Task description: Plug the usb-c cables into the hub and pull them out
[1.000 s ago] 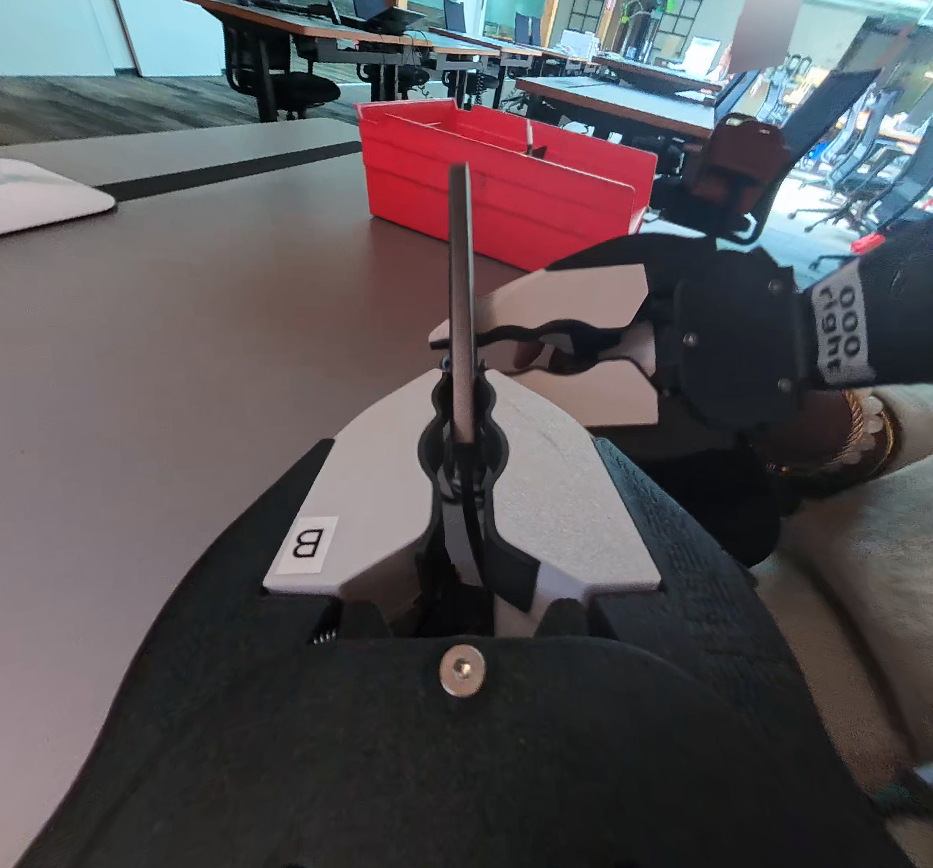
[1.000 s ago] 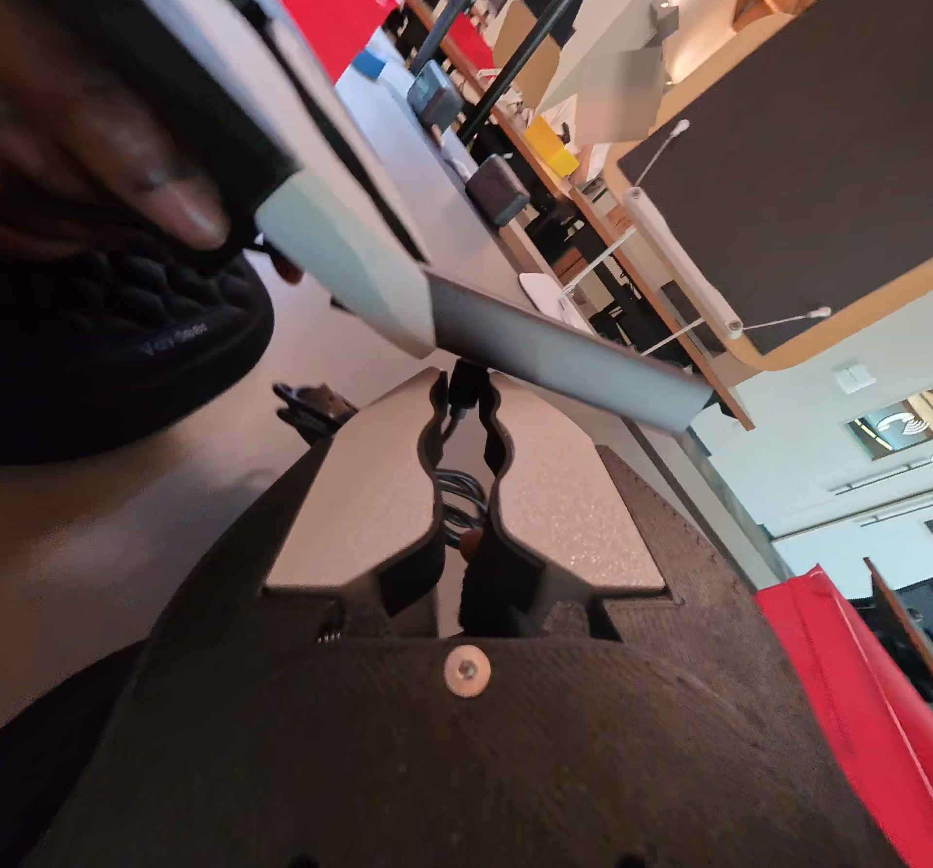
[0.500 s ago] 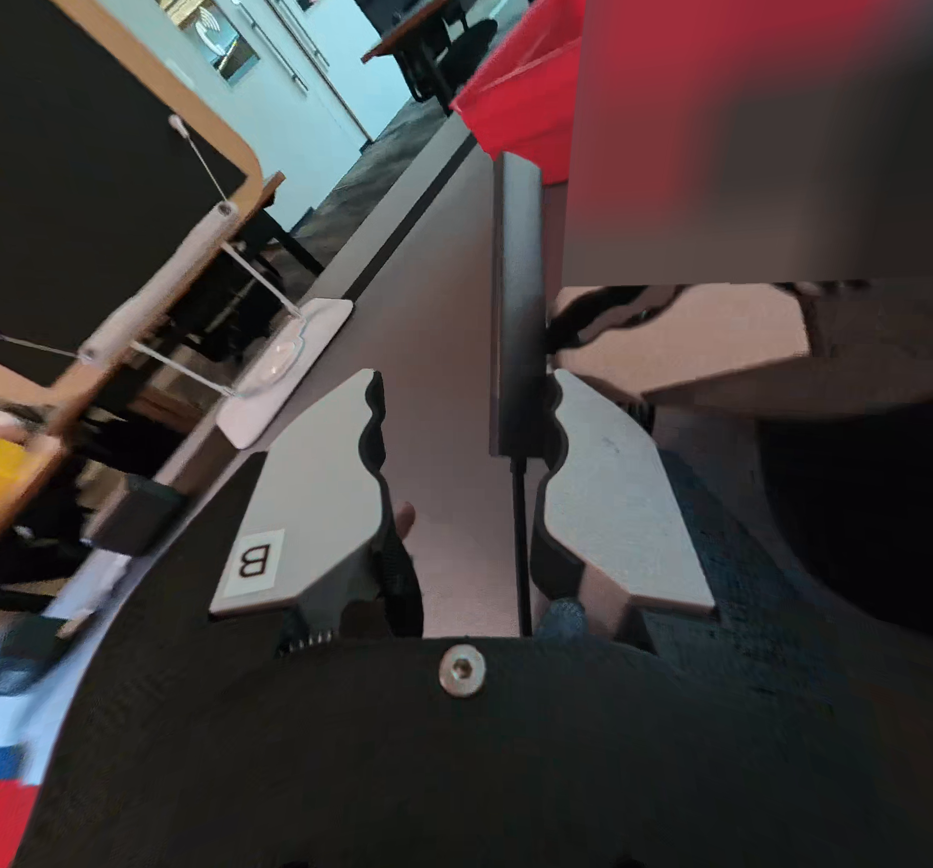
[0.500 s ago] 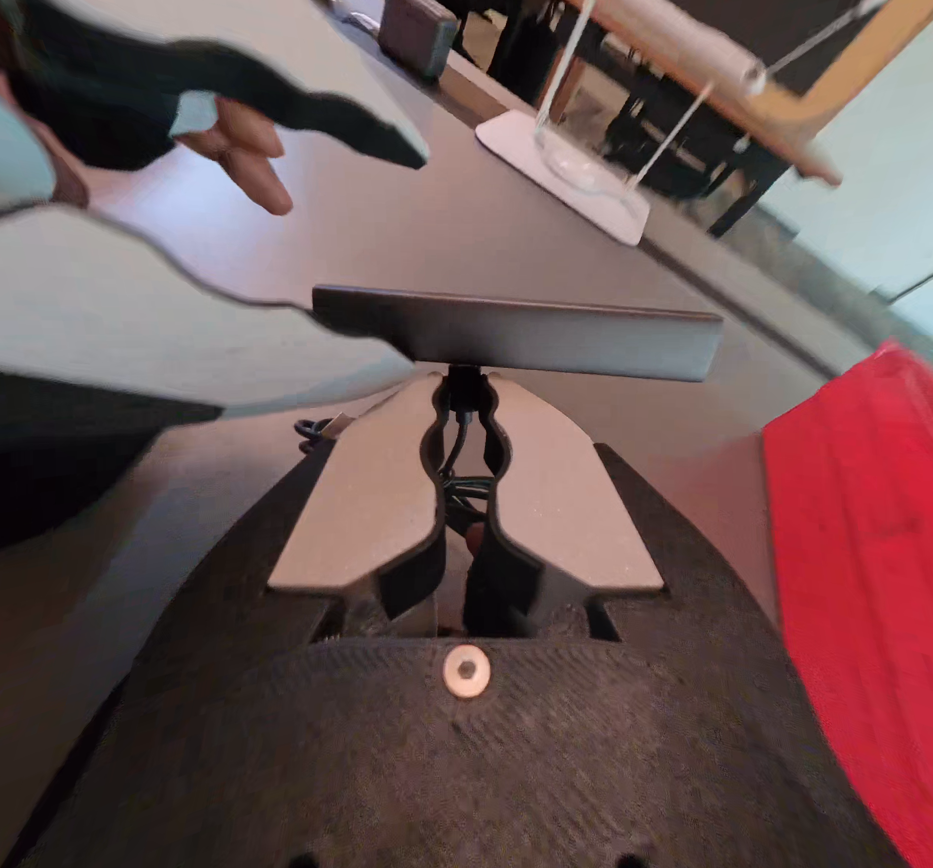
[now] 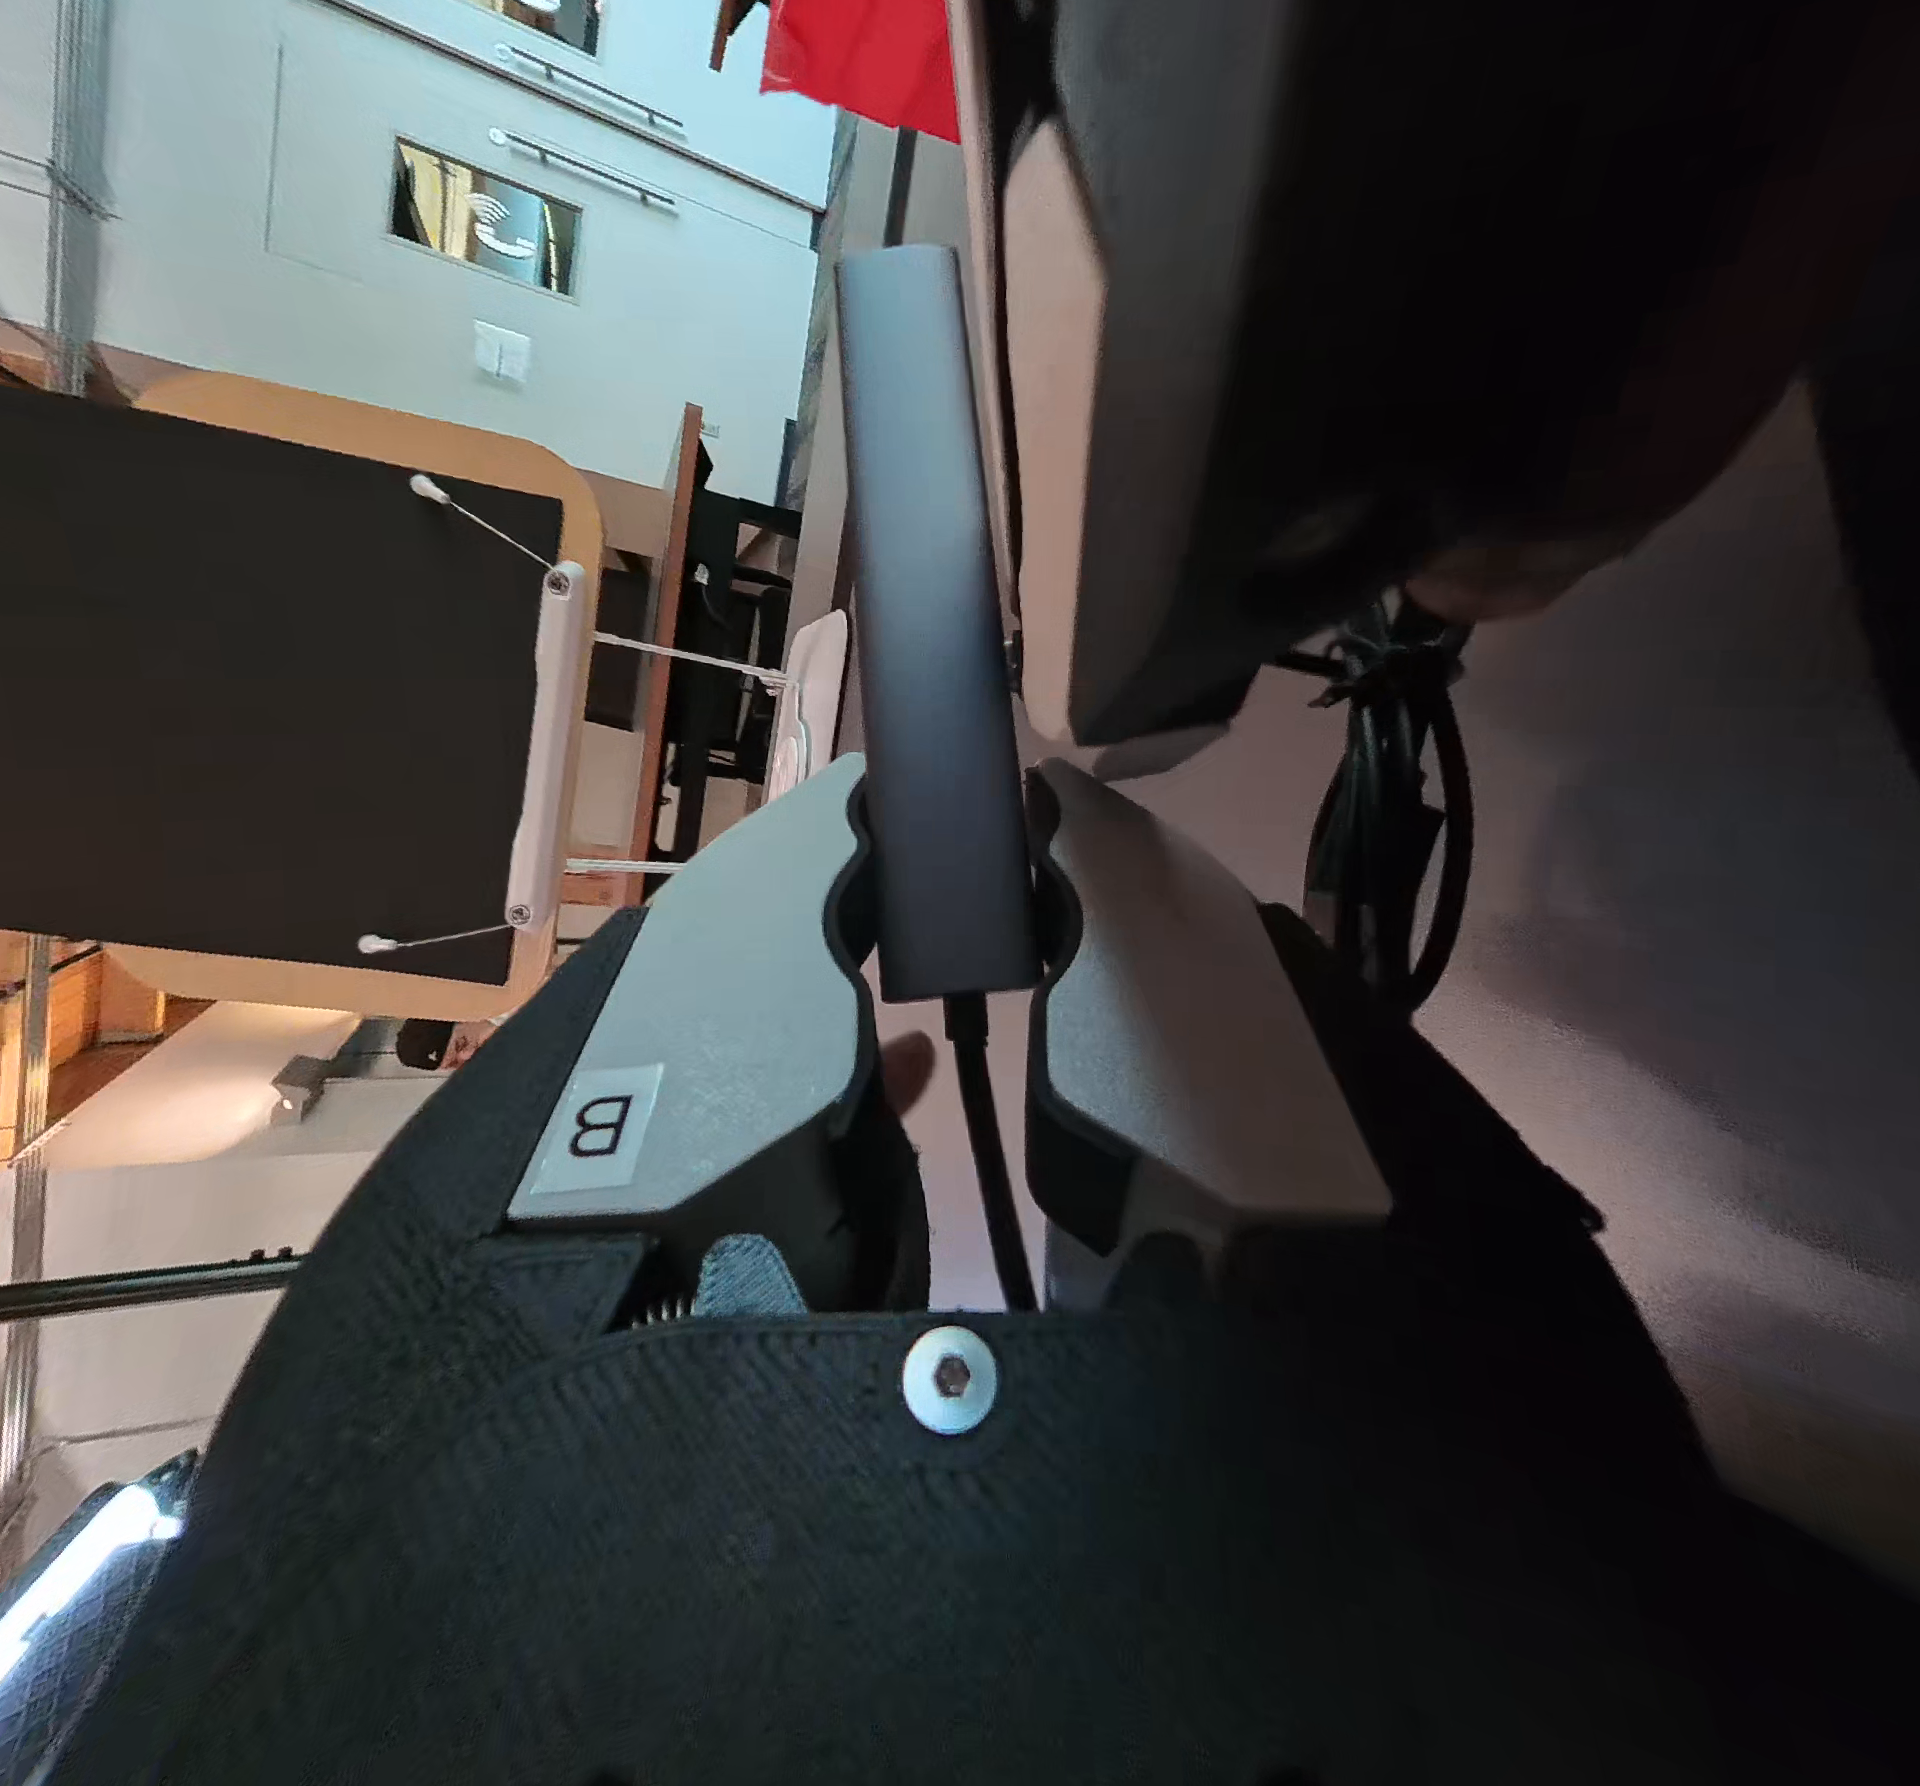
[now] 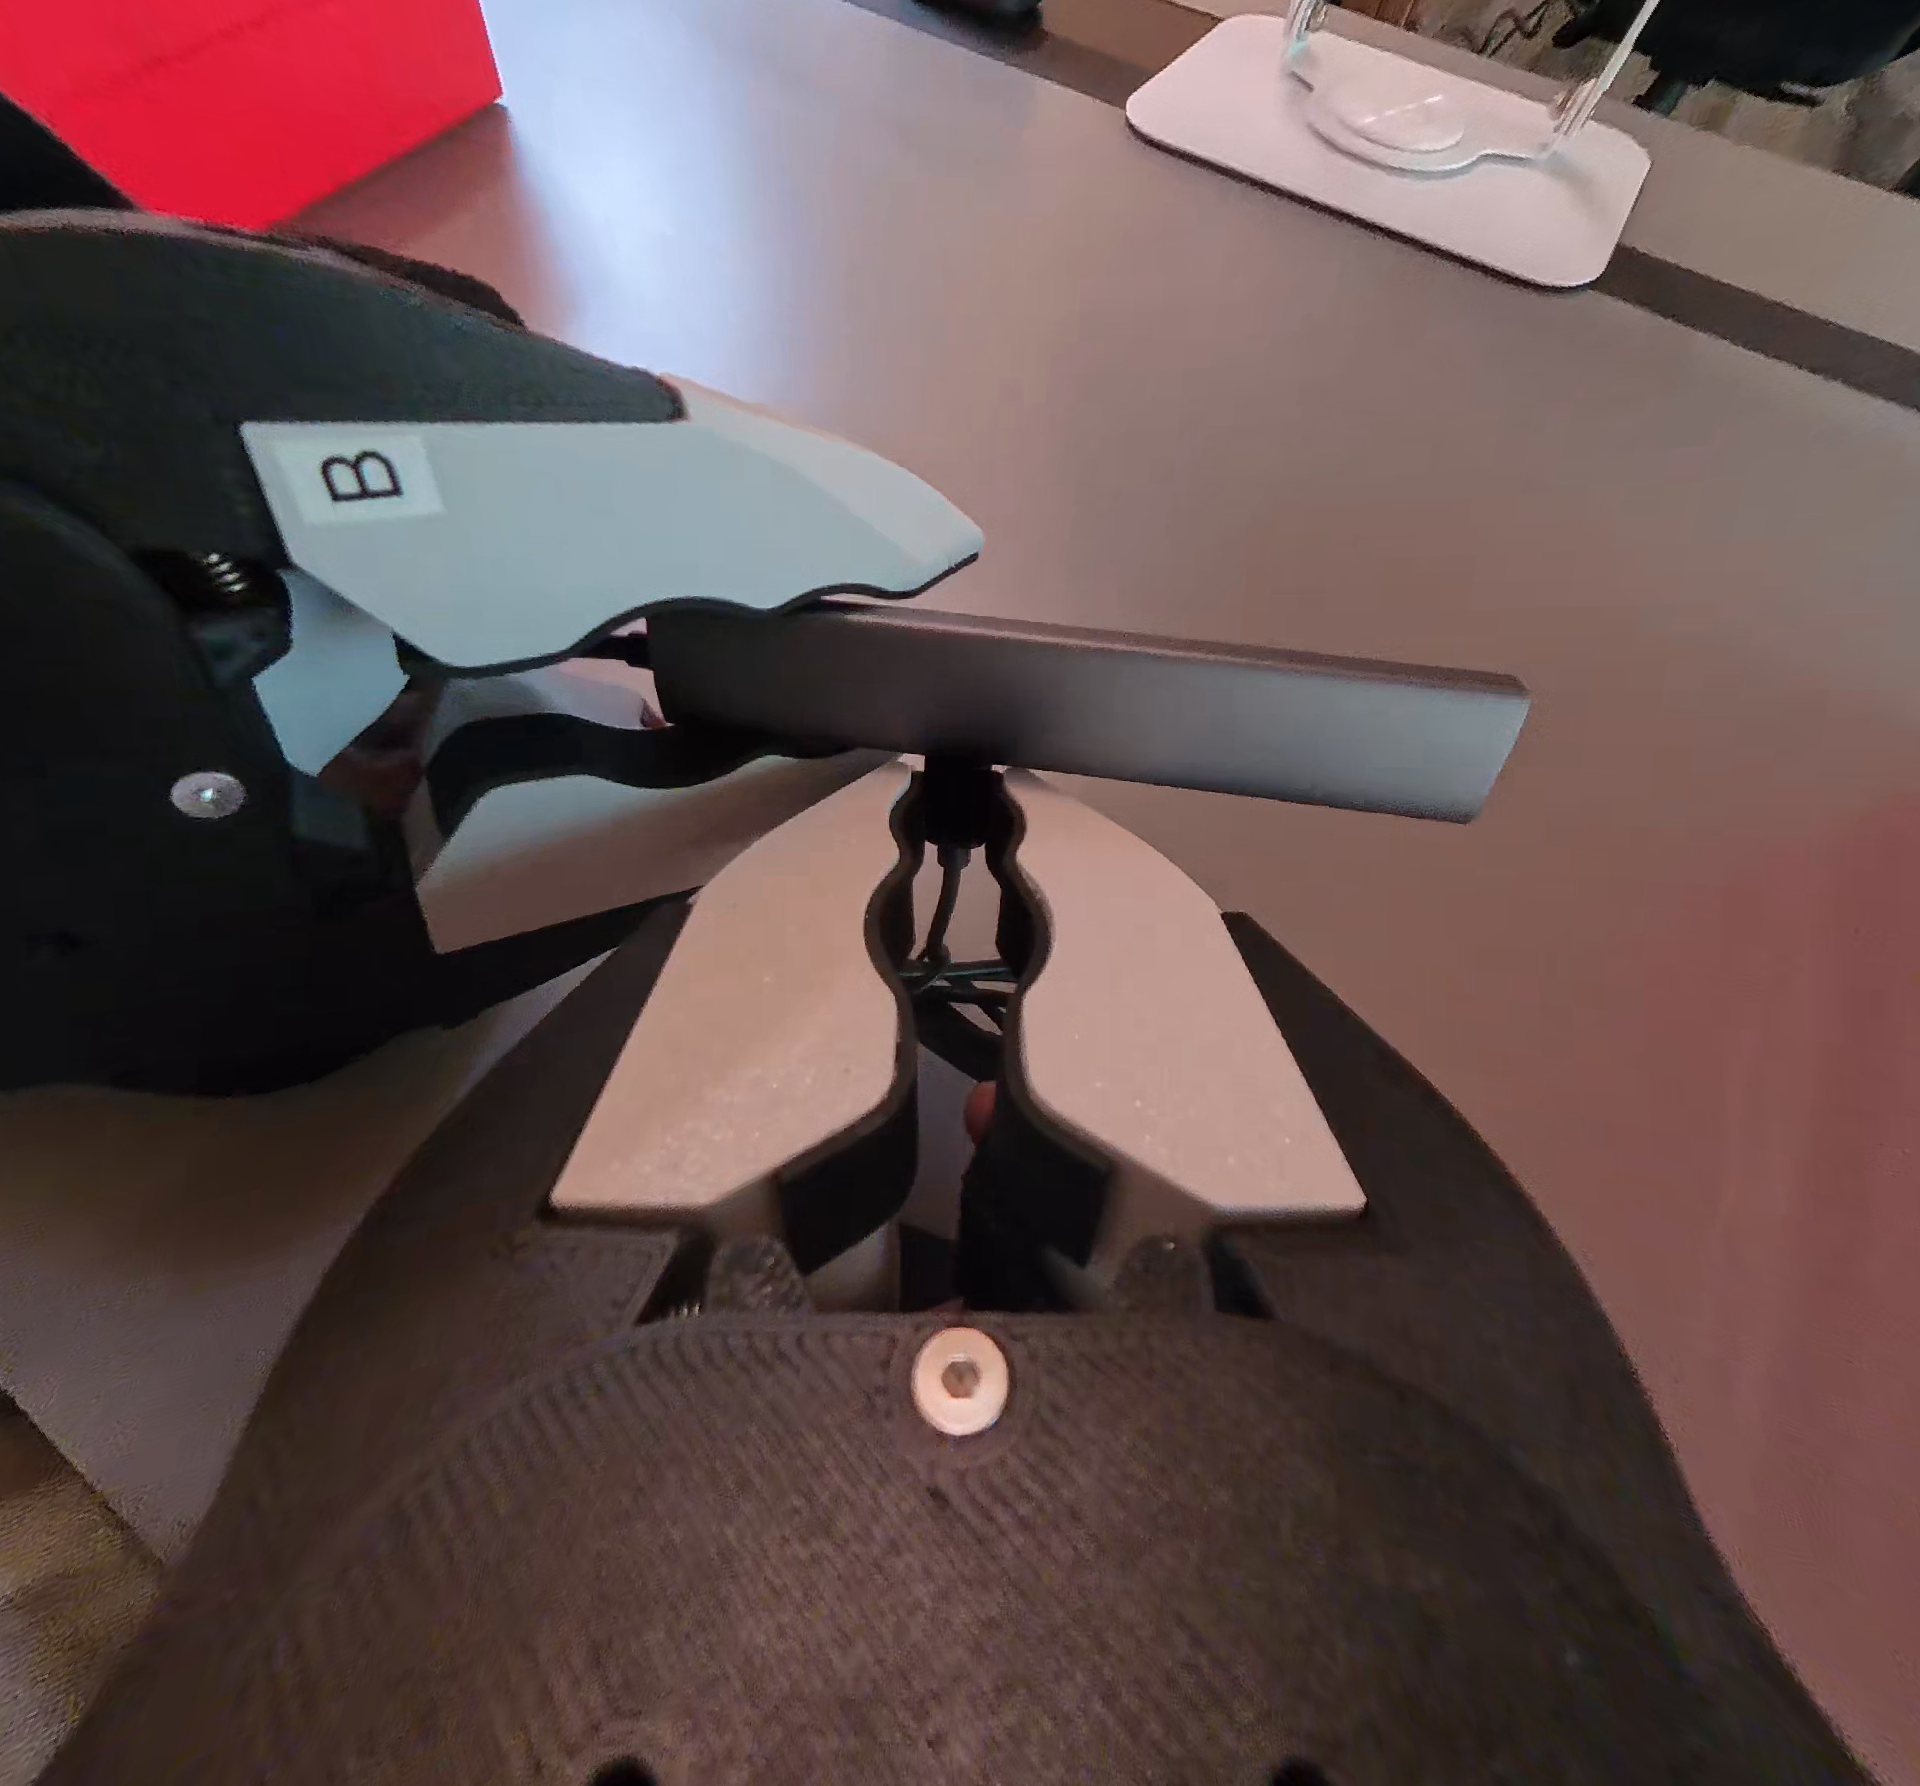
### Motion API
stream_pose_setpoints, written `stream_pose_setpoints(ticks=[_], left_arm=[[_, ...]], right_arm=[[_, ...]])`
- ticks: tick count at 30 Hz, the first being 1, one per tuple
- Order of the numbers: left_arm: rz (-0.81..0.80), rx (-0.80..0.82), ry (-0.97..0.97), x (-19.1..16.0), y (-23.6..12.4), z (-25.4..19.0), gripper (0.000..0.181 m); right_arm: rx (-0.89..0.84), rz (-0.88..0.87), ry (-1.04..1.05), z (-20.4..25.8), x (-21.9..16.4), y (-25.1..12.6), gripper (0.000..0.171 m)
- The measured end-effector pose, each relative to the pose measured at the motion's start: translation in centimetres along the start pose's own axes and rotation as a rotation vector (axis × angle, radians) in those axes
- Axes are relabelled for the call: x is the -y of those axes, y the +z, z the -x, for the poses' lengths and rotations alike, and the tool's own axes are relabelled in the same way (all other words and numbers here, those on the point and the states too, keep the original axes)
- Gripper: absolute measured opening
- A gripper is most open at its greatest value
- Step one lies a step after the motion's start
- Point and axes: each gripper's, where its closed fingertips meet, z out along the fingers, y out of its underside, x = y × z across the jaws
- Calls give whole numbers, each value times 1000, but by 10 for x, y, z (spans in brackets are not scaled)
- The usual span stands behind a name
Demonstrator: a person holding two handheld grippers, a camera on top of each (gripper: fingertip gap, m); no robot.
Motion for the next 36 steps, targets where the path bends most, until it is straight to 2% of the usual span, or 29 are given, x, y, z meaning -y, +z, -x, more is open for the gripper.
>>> stream_pose_setpoints(ticks=[4, 13, 18, 21, 23, 27, 36], left_arm=[[-34, 55, -15, -5, 5, 0, 37], [-118, 93, 65, -5, 6, -2, 43], [-181, -5, -57, -5, 5, -8, 39], [-207, -18, -33, -3, 5, -12, 26], [-217, -16, -30, -2, 4, -13, 24], [-227, -107, -241, -2, 1, -11, 23], [-109, -160, -440, -18, 5, -11, 23]], right_arm=[[2, 49, 12, 0, -7, 9, 10], [-22, 115, 21, -5, -11, 18, 10], [-2, 115, 10, -5, -12, 18, 10], [22, 125, 4, -2, -13, 18, 10], [46, 145, -7, 0, -16, 18, 10], [105, 96, 15, 3, -11, 14, 10], [-74, 47, -100, 2, -7, 24, 11]])
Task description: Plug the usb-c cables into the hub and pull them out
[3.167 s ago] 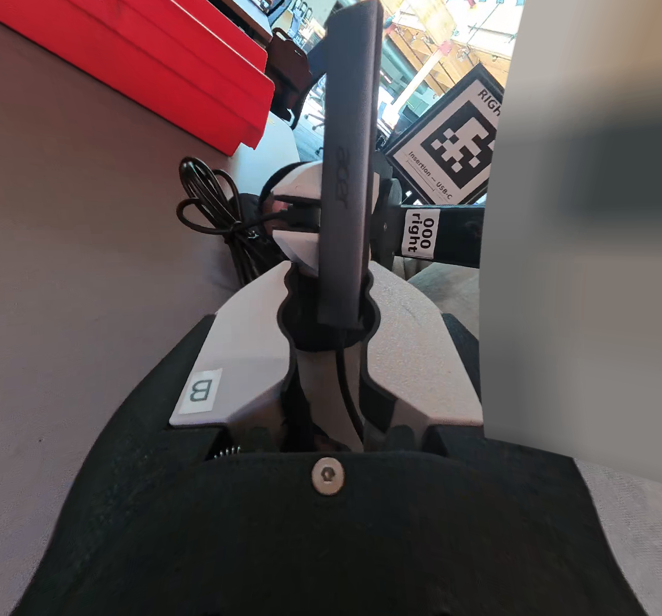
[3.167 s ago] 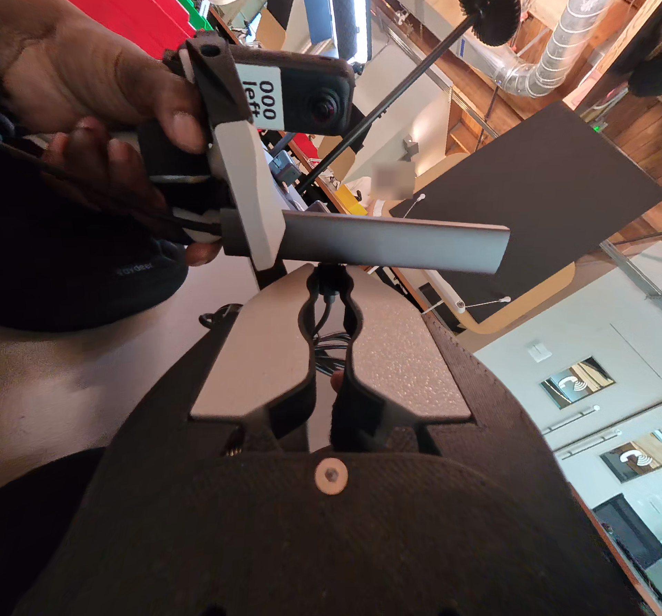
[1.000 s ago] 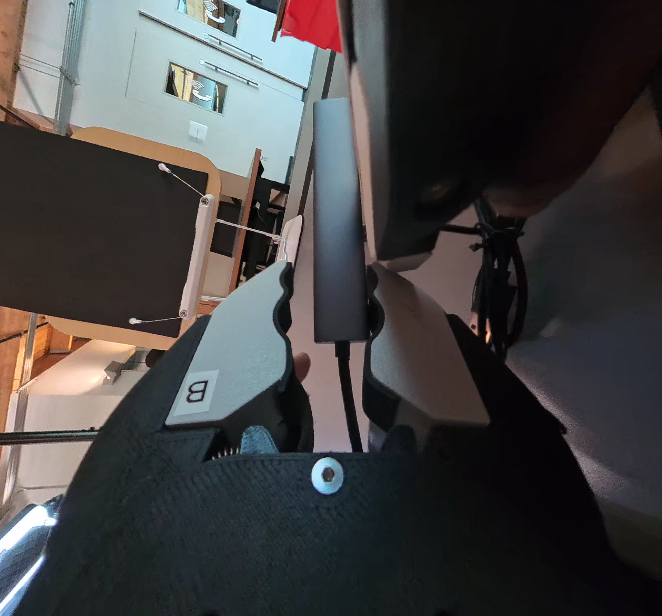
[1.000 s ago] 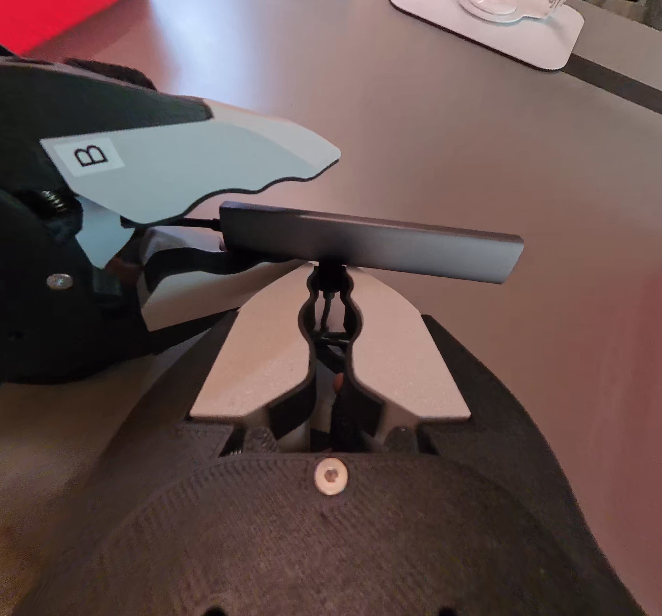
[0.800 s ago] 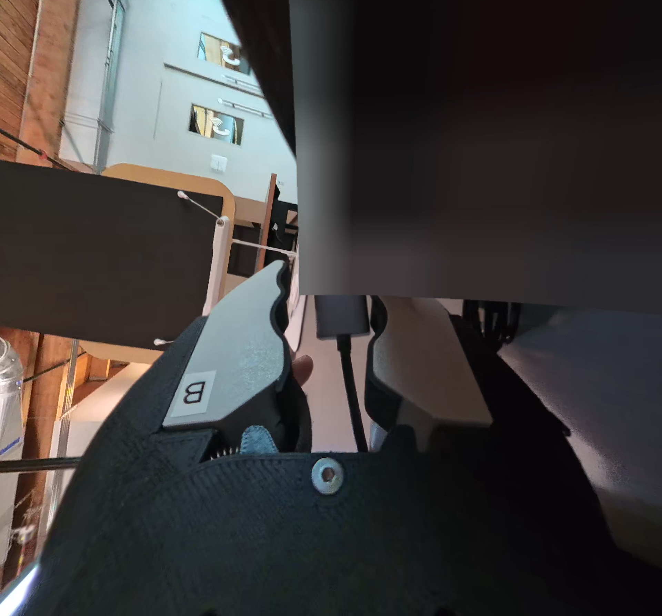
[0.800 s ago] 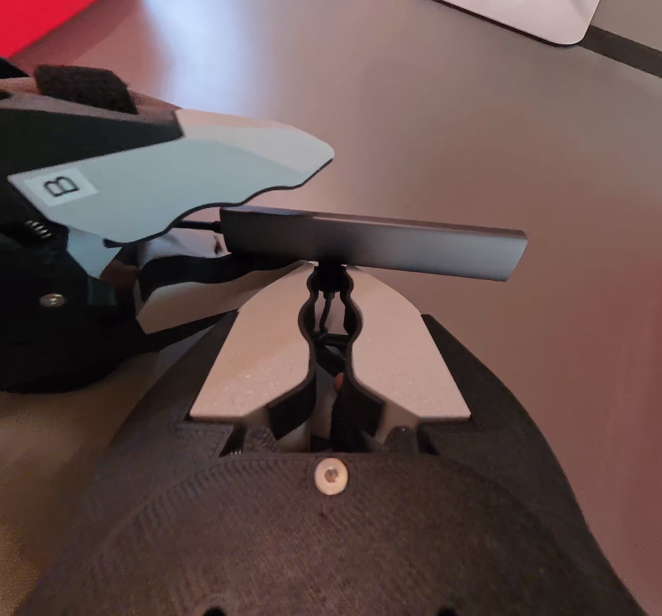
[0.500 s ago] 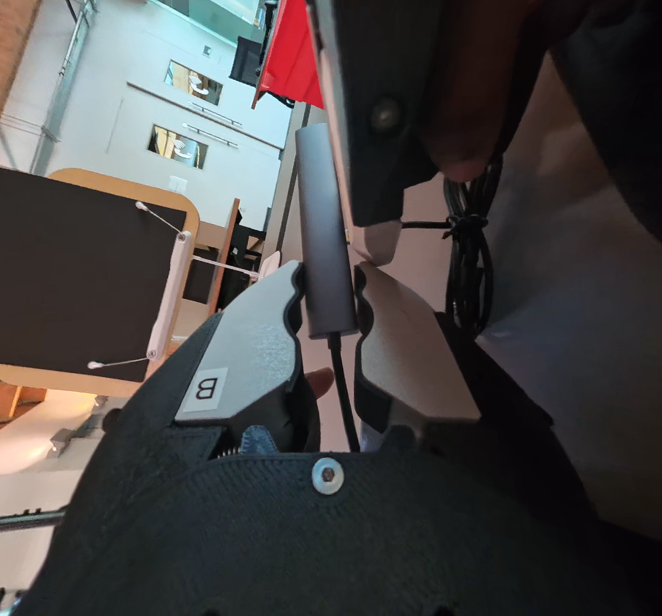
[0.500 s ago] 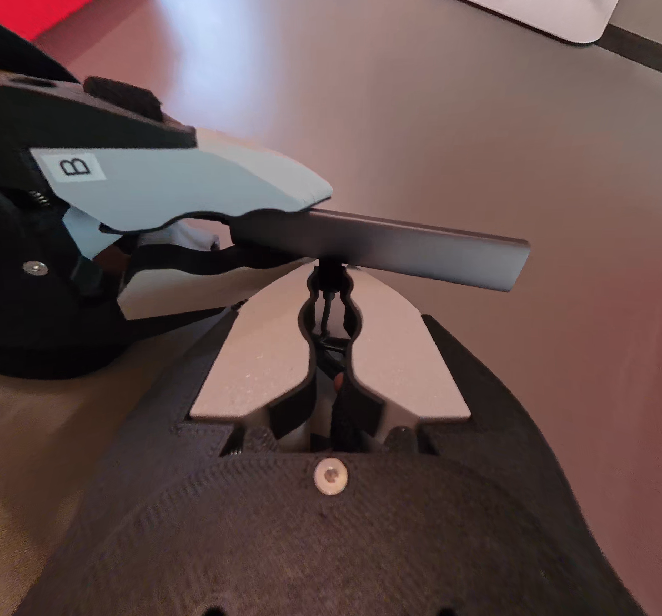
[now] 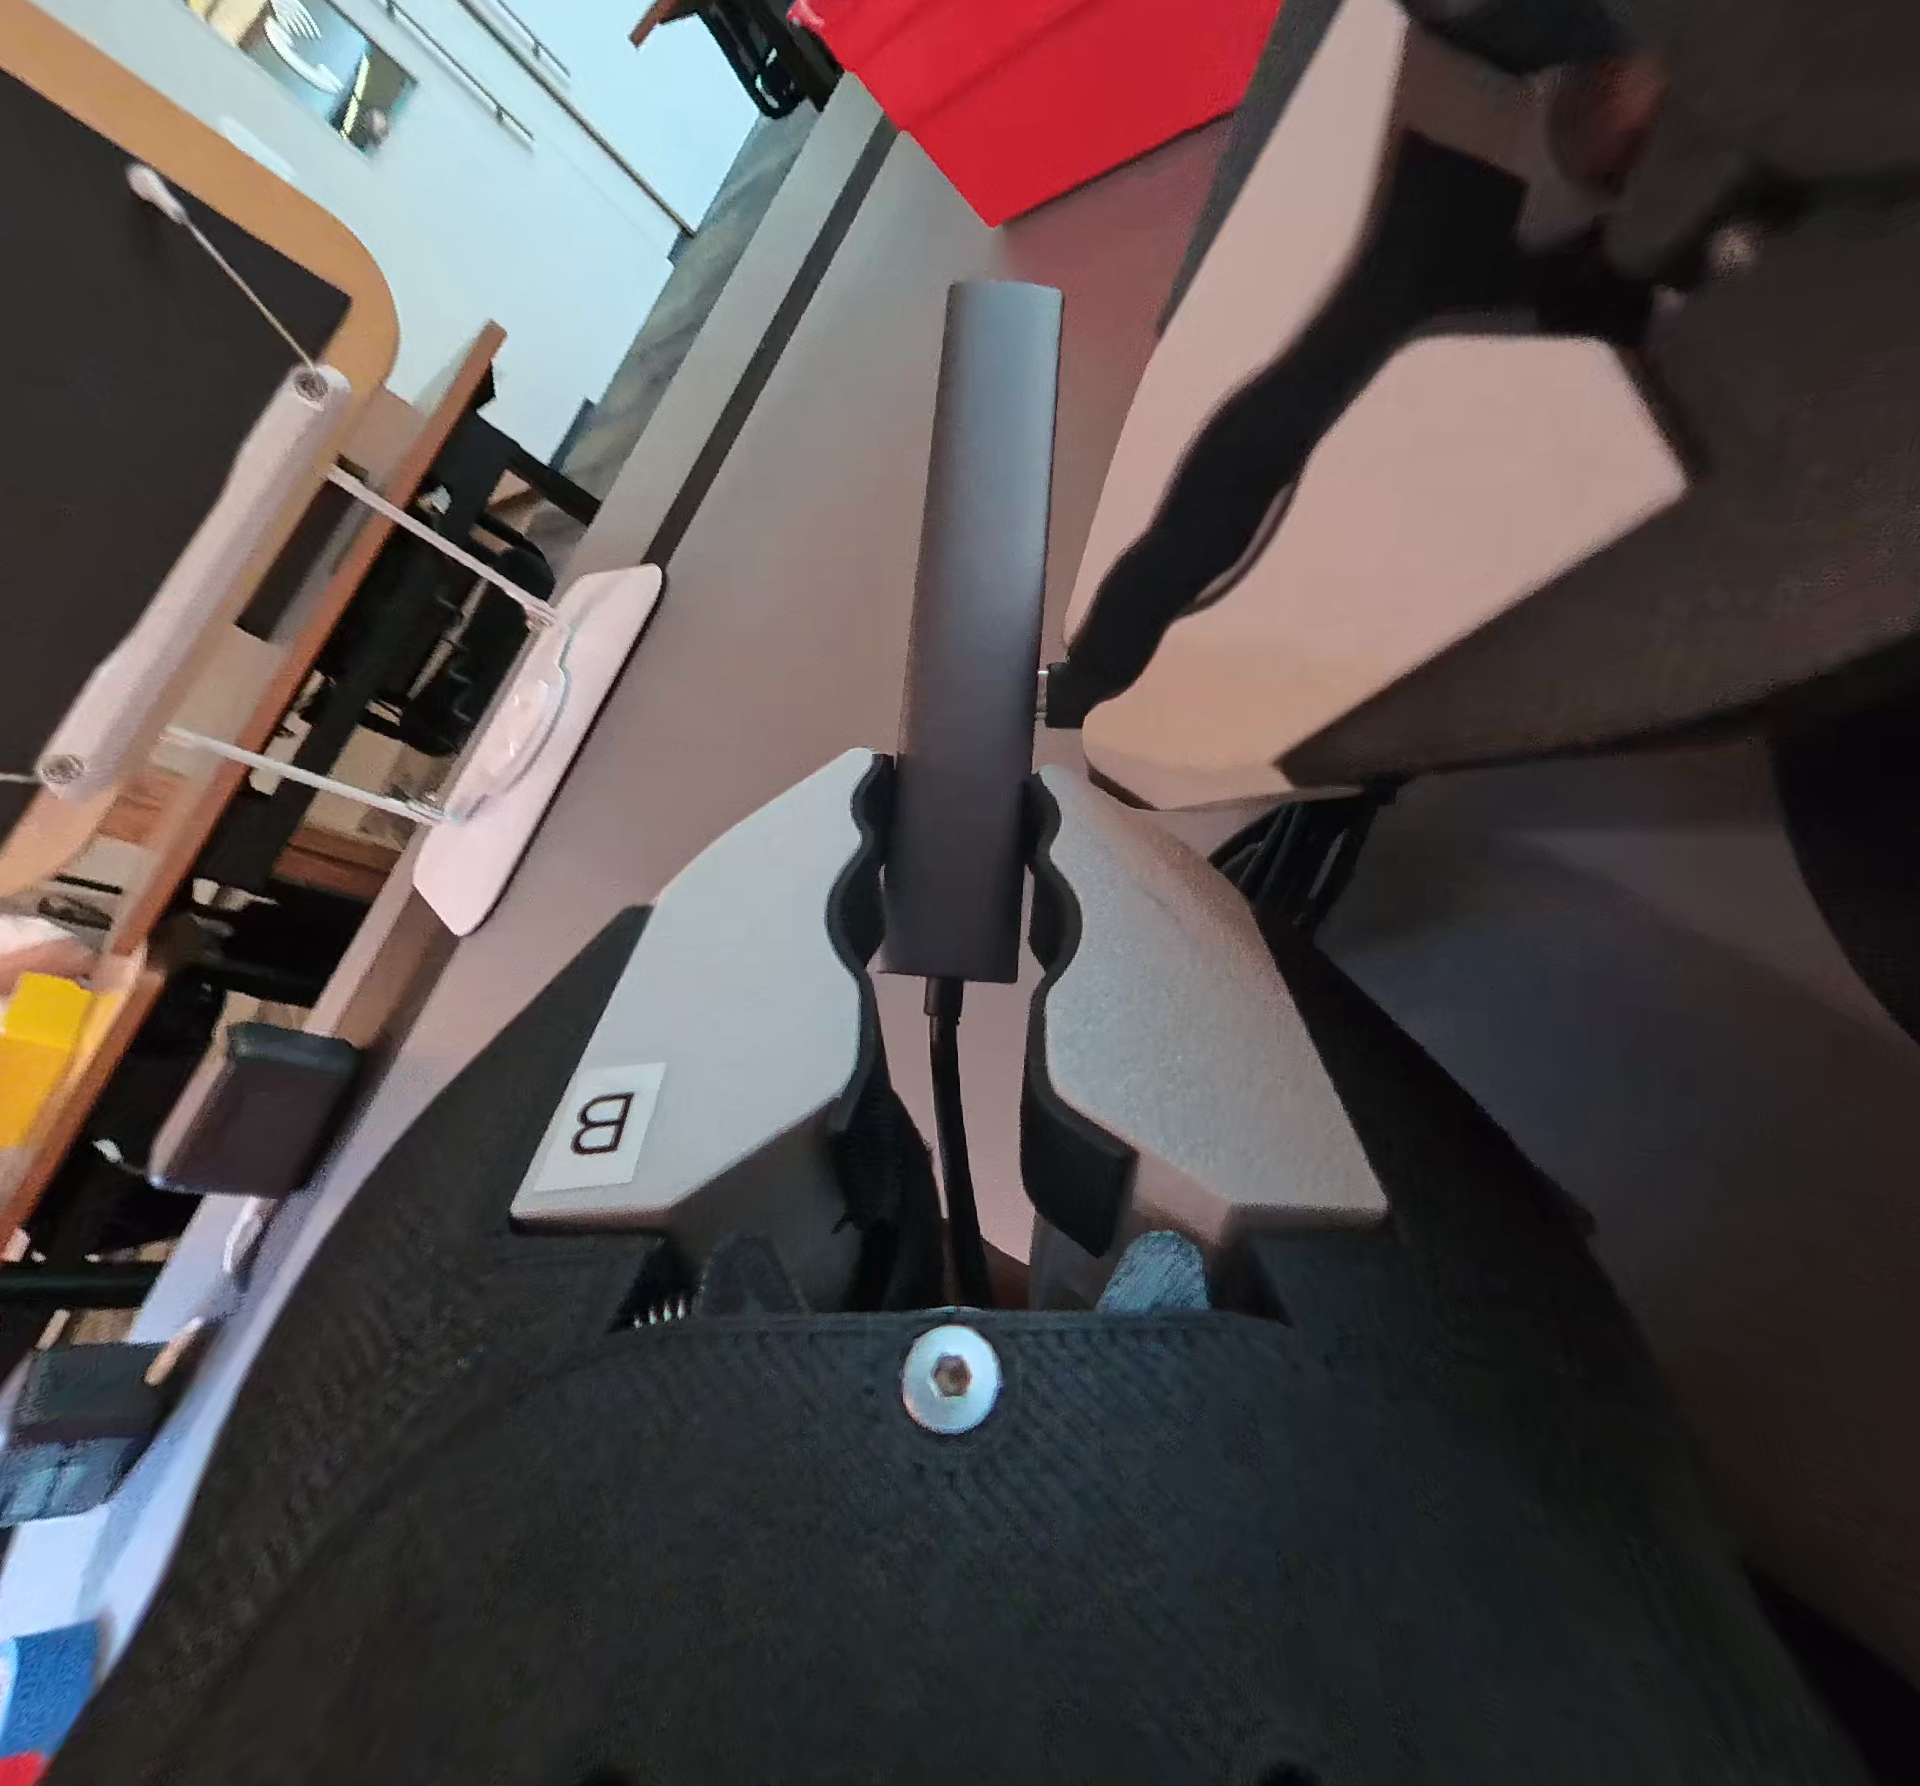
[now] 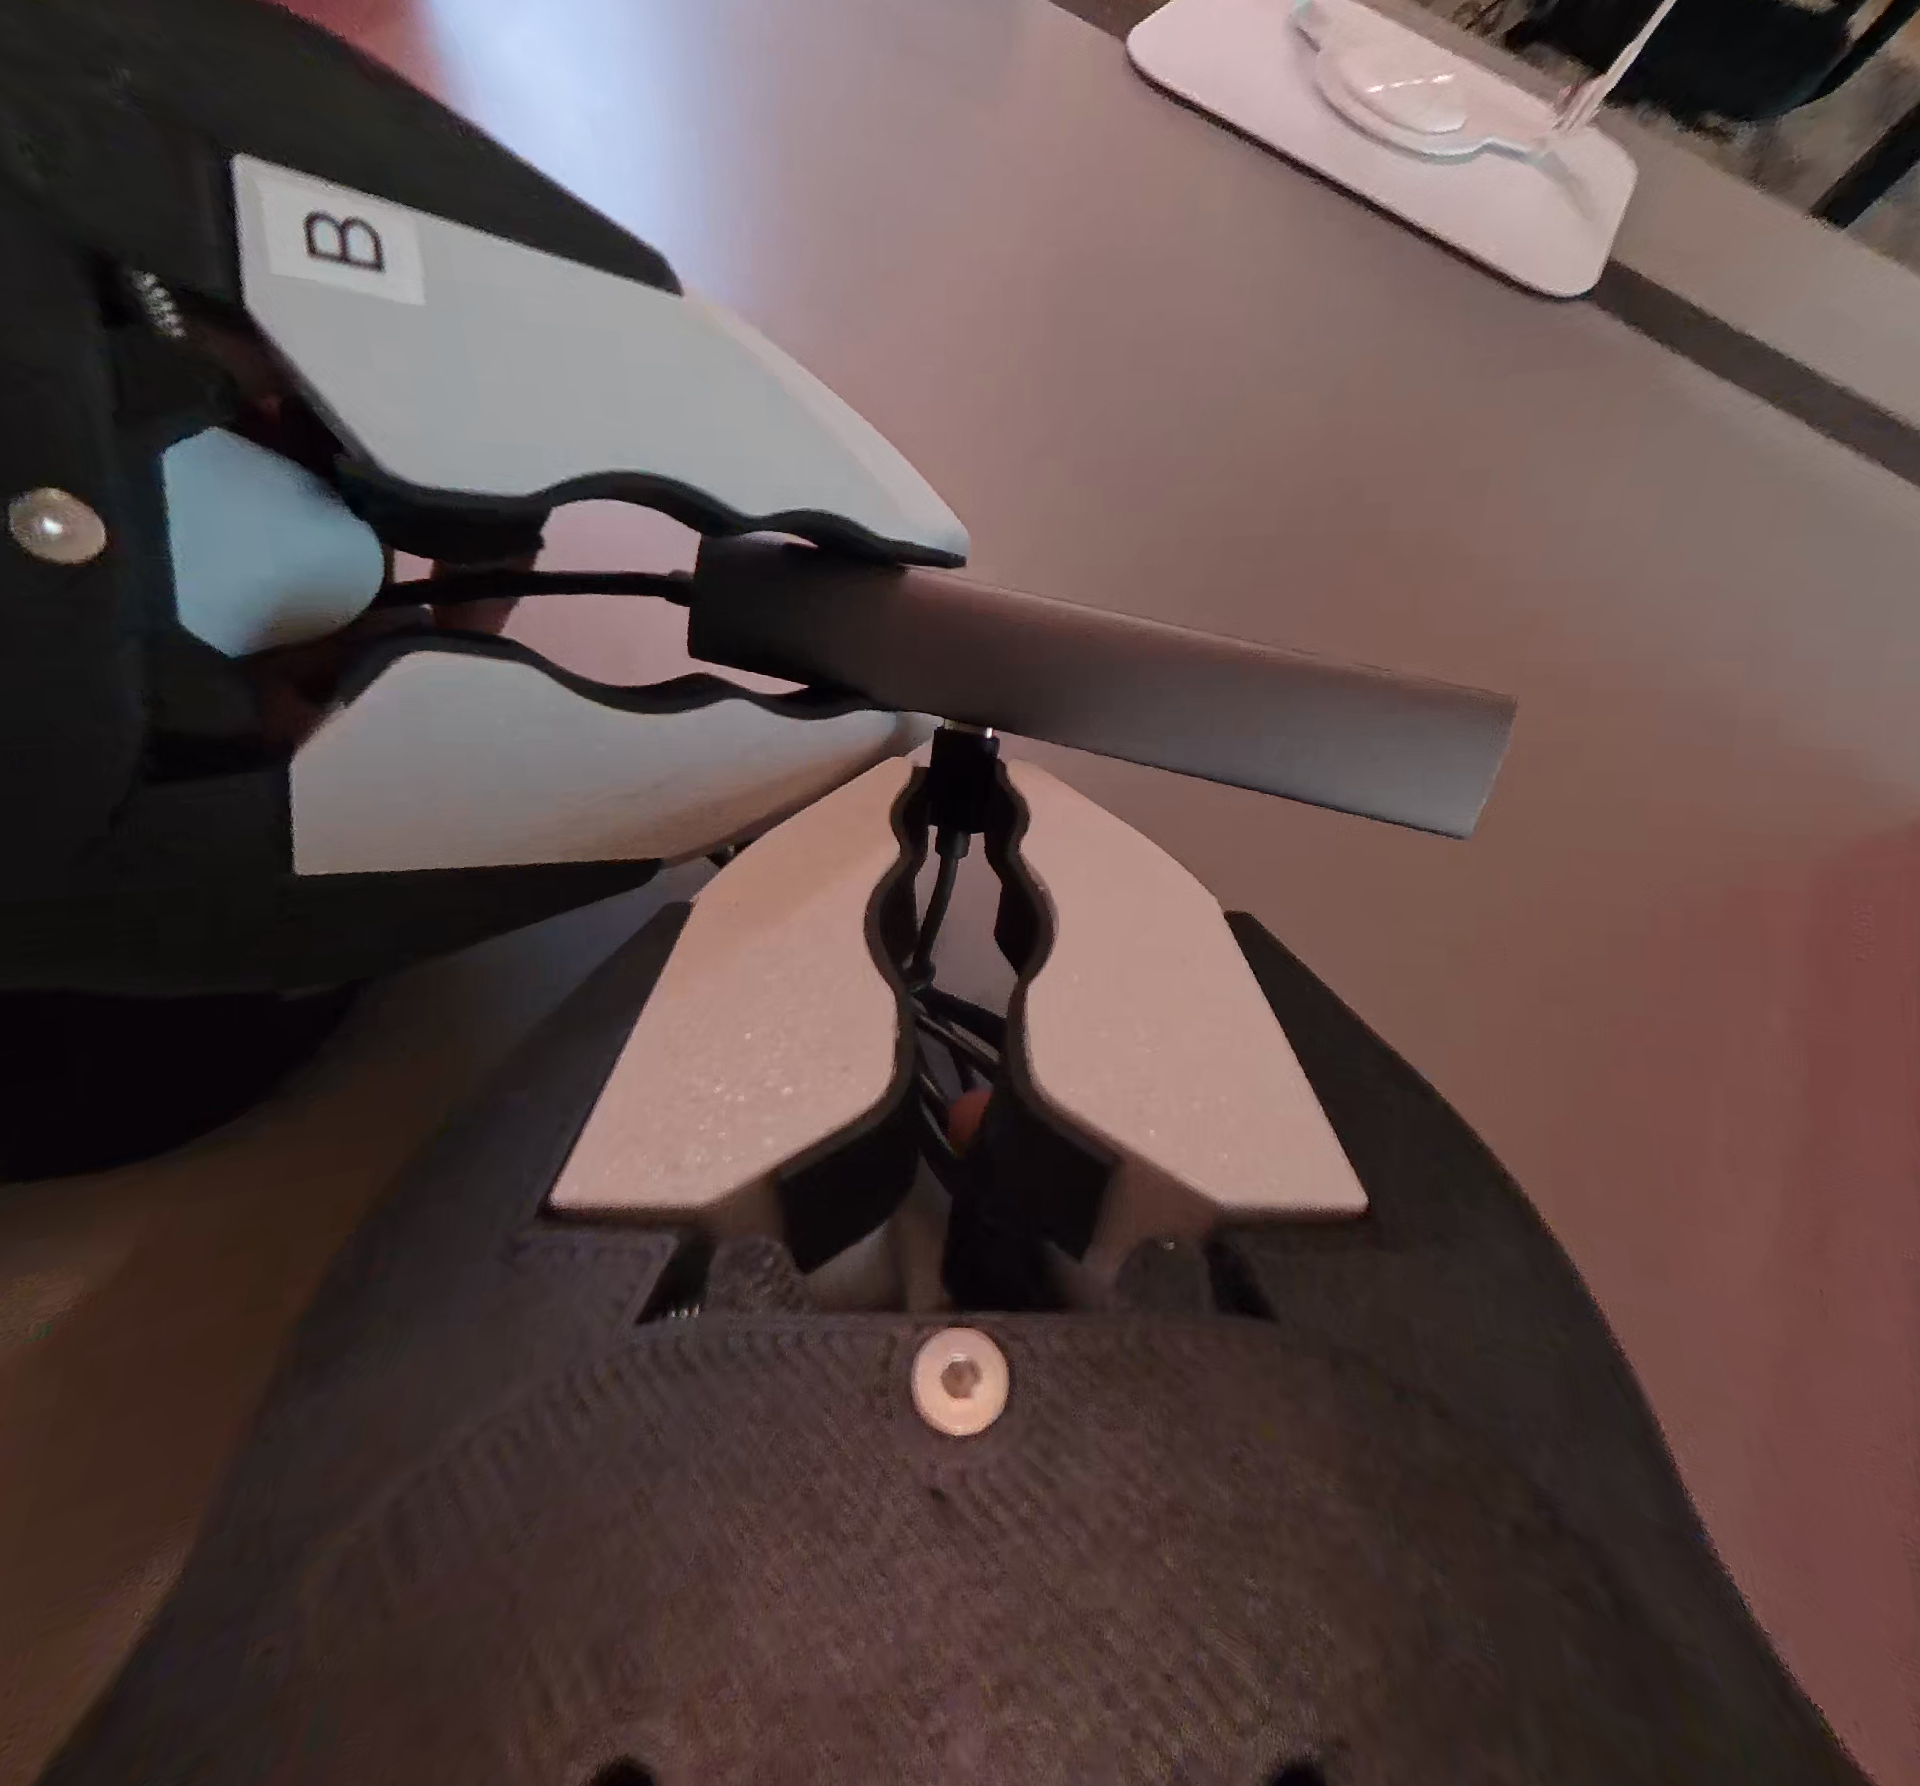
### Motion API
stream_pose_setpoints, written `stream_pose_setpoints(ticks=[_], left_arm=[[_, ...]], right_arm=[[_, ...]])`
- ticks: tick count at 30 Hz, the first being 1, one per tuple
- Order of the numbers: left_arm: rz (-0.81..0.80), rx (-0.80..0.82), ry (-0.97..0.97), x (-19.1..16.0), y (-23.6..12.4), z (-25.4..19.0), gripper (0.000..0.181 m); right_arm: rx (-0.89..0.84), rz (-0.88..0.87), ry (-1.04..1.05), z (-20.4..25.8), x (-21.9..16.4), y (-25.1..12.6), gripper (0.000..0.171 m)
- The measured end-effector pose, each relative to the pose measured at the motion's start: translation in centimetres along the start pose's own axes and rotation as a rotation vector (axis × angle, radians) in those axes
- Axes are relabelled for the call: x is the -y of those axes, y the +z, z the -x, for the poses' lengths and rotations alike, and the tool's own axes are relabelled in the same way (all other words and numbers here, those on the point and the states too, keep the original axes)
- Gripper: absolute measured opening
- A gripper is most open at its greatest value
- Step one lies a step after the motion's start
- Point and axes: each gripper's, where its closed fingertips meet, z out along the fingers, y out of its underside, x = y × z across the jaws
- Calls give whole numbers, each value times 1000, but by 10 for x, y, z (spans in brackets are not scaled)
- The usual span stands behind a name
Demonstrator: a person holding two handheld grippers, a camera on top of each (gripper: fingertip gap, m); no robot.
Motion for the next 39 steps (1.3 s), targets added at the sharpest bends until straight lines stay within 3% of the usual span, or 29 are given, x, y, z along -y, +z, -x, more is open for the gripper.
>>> stream_pose_setpoints(ticks=[4, 9, 10, 11, 12, 14, 16, 19, 25, 33, 39], left_arm=[[20, -11, -95, -2, 0, 2, 24], [18, 117, -178, 2, -6, 18, 24], [4, 139, -223, 3, -8, 24, 24], [-33, 347, -281, 2, -19, 59, 22], [-105, 395, -363, 8, -29, 84, 23], [-194, 379, -403, 17, -38, 104, 23], [-169, 345, -368, 7, -32, 90, 23], [-240, 183, -523, 13, -28, 69, 23], [-251, 248, -348, 25, -32, 62, 23], [-319, 168, -525, 27, -35, 59, 24], [-342, 185, -506, 32, -39, 61, 24]], right_arm=[[-47, -19, -47, -1, 3, 0, 11], [-17, -111, 116, -3, 22, -2, 10], [15, -119, 133, 1, 25, -2, 10], [218, -61, 149, 34, 17, 0, 9], [292, -16, 127, 60, 8, 2, 10], [83, -88, -85, 49, 23, -7, 9], [95, -192, 28, 21, 42, -25, 10], [92, -425, 163, -34, 67, -65, 9], [32, -741, 182, -66, 80, -138, 9], [-312, -887, 225, -152, 59, -228, 9], [-628, -828, 186, -235, 36, -267, 9]])
